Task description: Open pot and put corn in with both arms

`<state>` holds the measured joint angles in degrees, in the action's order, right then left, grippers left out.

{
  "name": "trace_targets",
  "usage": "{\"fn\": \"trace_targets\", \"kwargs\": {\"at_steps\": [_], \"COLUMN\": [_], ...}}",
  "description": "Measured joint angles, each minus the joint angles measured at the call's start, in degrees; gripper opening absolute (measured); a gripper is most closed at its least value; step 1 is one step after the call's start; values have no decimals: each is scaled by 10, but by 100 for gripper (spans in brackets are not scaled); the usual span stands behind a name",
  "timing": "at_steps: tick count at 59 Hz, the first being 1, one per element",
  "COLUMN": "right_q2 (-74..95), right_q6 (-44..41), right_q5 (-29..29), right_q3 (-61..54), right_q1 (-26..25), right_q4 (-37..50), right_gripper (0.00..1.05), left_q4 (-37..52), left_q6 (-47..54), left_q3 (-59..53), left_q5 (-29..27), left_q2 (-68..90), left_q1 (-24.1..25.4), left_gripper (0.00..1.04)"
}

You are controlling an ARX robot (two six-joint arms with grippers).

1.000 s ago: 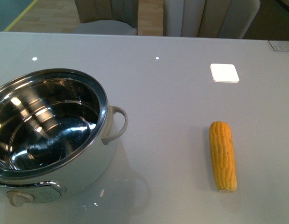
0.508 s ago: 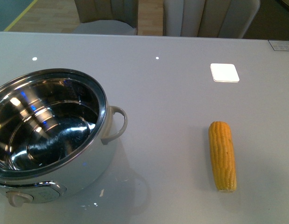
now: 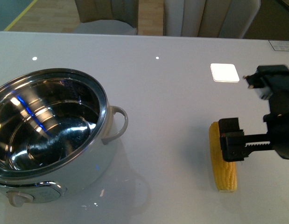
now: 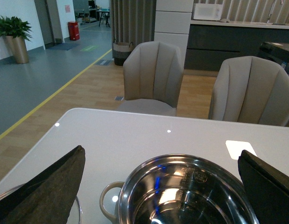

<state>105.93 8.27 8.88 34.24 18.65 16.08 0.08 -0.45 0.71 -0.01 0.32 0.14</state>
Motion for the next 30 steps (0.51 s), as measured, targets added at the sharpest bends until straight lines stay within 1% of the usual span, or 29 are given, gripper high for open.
{"fn": "trace_targets", "kwargs": {"at_steps": [14,17,30], "right_q2": [95,113,164], "right_q6": [21,30,42], "right_q5": [1,-8,-16], "right_q3": [52,63,82], "right_q1": [2,1,1], "right_q4": [1,-1,-11], "right_gripper": [96,96,96], "left_q4": [0,0,0], "left_q6": [0,0,0], "left_q3": [0,0,0], "left_q5": [0,0,0], "left_q2": [0,0,0], "left_q1": [0,0,0], "left_gripper": [98,98,98]}}
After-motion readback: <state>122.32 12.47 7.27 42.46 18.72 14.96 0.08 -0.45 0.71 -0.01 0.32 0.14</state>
